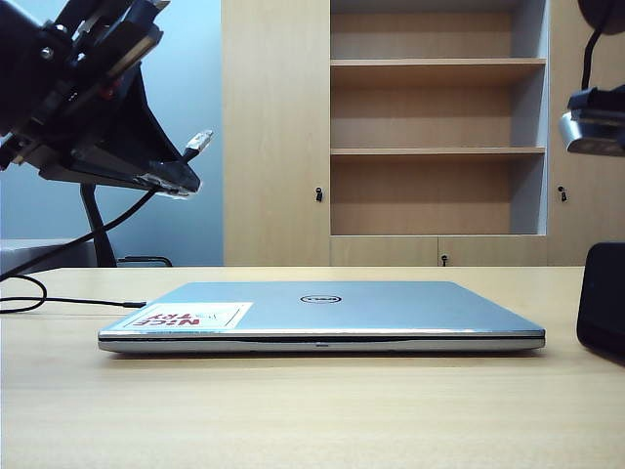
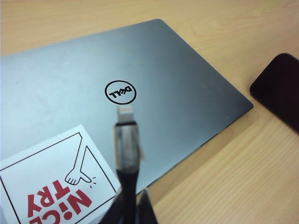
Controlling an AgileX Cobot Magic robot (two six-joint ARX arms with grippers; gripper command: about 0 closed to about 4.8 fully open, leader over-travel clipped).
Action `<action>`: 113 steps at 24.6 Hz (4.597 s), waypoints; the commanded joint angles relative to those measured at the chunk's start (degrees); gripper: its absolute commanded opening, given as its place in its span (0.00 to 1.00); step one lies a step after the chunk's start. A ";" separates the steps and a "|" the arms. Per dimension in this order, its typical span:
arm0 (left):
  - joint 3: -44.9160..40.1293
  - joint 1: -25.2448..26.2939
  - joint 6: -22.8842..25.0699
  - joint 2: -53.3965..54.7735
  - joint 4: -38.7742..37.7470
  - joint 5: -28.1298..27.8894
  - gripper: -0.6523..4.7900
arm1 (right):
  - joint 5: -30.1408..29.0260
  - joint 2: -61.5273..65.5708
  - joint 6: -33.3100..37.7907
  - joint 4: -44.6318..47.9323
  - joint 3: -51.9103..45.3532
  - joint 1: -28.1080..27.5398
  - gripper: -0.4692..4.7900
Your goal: Pick up the charging cable and the phone, plug the charging cable into the charging port on the phone, and finally place them back on the table.
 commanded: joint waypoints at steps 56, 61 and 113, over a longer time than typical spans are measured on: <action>-6.23 -9.70 -11.67 10.73 5.75 0.17 0.11 | -40.15 7.28 31.10 87.10 -16.09 0.44 0.08; -6.16 -12.68 -13.00 12.17 9.92 0.17 0.11 | -41.42 9.92 35.76 93.64 -18.01 0.83 0.08; -6.12 -13.62 -16.94 16.68 16.70 0.17 0.11 | -41.88 20.02 43.76 103.80 -18.01 11.50 0.08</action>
